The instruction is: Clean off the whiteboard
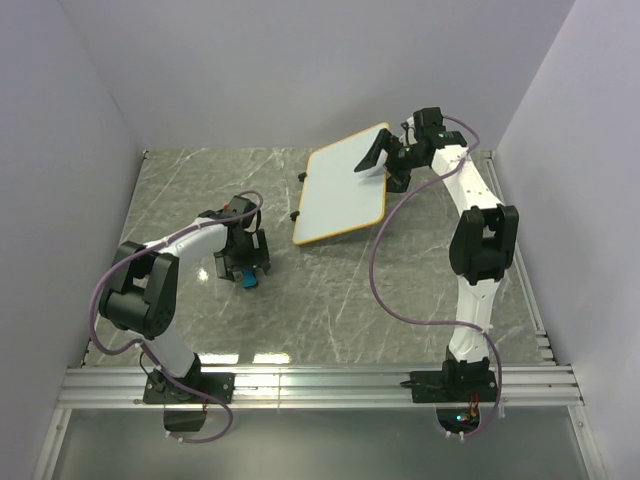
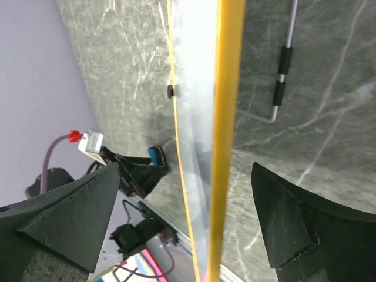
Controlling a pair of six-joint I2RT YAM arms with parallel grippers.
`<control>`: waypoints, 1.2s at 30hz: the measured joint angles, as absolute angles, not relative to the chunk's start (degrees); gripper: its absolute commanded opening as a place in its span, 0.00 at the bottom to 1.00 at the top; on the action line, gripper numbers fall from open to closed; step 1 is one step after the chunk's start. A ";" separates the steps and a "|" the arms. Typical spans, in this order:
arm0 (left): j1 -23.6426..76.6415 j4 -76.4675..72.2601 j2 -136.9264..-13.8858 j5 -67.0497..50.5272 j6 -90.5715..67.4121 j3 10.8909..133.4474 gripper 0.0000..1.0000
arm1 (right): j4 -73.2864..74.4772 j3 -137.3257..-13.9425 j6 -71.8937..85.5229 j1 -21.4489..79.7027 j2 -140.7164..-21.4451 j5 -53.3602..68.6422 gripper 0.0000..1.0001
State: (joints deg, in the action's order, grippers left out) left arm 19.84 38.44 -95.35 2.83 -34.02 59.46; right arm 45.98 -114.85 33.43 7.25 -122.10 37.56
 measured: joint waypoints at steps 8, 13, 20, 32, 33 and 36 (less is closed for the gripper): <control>19.84 39.75 -95.83 3.95 -33.85 61.23 1.00 | 46.06 -107.85 30.68 7.11 -111.98 32.75 1.00; 19.84 41.78 -94.06 6.17 -33.87 66.92 0.99 | 44.88 -103.35 30.74 4.64 -101.75 27.79 1.00; 19.84 44.62 -85.43 10.74 -33.89 77.58 0.99 | 42.17 -95.33 31.27 -3.01 -89.69 21.82 1.00; 19.84 46.09 -76.29 14.92 -35.00 83.05 0.99 | 38.37 -86.56 31.59 -2.50 -77.71 22.79 1.00; 19.84 46.50 -76.29 14.92 -35.00 82.48 0.99 | 38.30 -86.56 31.66 -2.50 -77.45 22.98 1.00; 19.84 47.51 -75.83 14.87 -35.00 80.73 0.99 | 38.26 -86.39 31.81 -2.50 -76.62 23.51 1.00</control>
